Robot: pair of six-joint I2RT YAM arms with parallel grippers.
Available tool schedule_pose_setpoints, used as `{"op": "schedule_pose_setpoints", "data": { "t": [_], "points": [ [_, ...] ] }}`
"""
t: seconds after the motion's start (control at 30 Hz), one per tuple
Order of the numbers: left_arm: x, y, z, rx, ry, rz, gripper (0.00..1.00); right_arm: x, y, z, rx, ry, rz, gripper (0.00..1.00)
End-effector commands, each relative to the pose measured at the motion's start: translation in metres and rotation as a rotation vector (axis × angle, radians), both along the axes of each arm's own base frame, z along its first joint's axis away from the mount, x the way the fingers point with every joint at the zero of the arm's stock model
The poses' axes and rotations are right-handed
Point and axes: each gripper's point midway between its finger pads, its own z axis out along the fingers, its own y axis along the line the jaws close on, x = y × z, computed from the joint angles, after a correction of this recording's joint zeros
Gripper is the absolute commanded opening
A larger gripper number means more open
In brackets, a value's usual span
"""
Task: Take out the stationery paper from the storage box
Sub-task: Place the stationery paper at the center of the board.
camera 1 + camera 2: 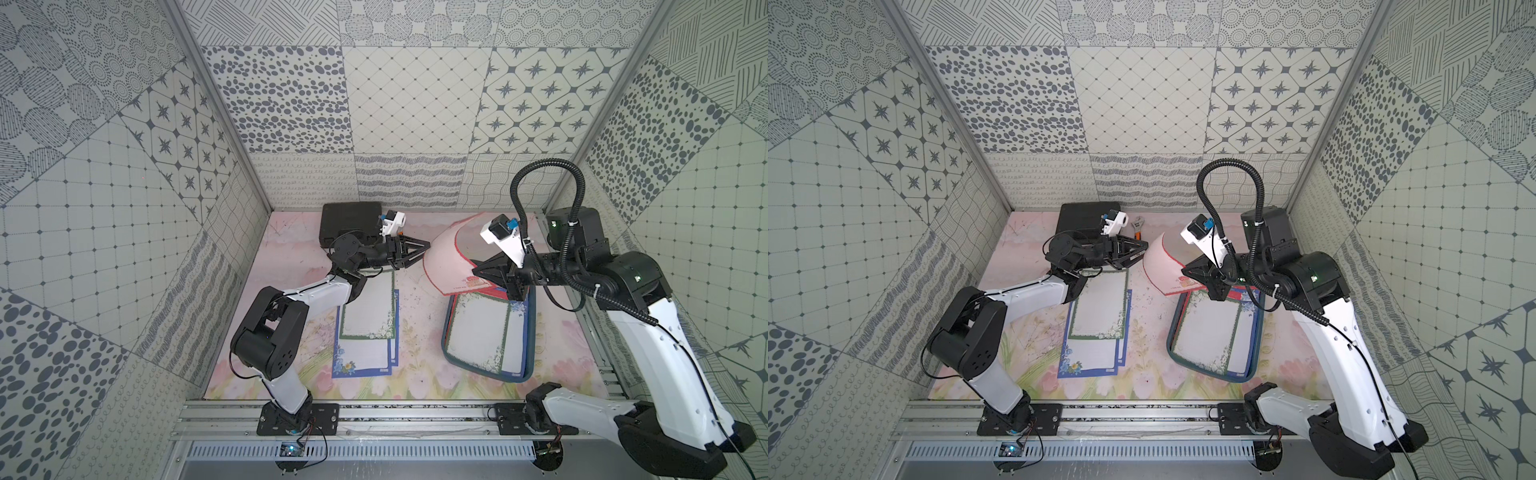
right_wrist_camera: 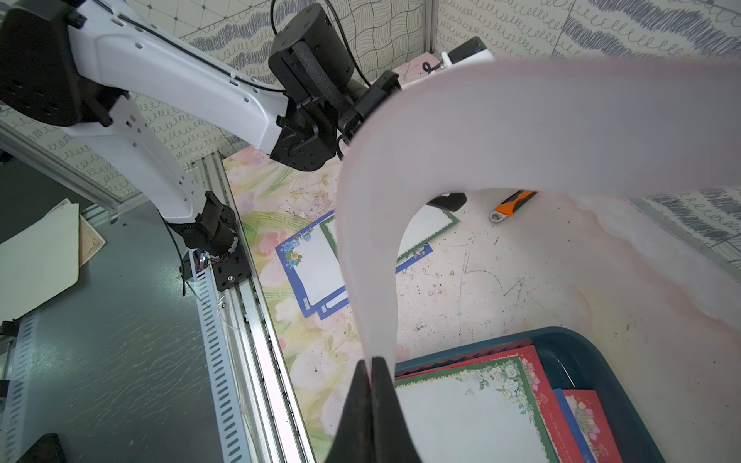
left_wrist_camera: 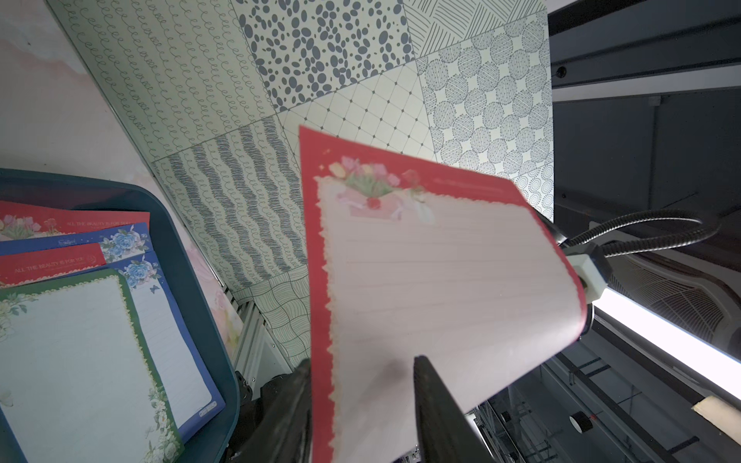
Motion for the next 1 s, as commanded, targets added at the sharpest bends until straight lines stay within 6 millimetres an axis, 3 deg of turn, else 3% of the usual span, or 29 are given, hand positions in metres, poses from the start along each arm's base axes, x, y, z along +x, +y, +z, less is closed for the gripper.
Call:
{"op": "schedule_pose_setpoints", "data": {
  "t": [0.0, 0.13, 0.37, 0.53, 0.67, 0.97],
  "points": [
    [-0.012, 0.004, 0.029, -0.079, -0.102, -0.032, 0.39, 0.002, -0.002, 0.007, 0.021, -0.041, -0.029, 0.0],
    [-0.012, 0.006, 0.033, -0.086, -0.113, -0.022, 0.34, 0.015, -0.008, 0.005, 0.005, -0.049, -0.108, 0.0],
    [-0.005, 0.018, 0.036, -0.114, -0.129, 0.068, 0.36, 0.04, -0.013, 0.003, 0.07, 0.027, -0.244, 0.0],
    [-0.006, 0.029, 0.045, -0.133, -0.177, 0.119, 0.47, 0.053, -0.024, -0.009, 0.123, 0.127, -0.352, 0.0],
    [-0.008, 0.036, 0.052, -0.146, -0.223, 0.156, 0.52, 0.053, -0.019, -0.018, 0.177, 0.224, -0.349, 0.0],
    [0.001, 0.037, 0.047, -0.142, -0.22, 0.174, 0.4, 0.061, -0.017, -0.031, 0.269, 0.333, -0.394, 0.0]
  ]
}}
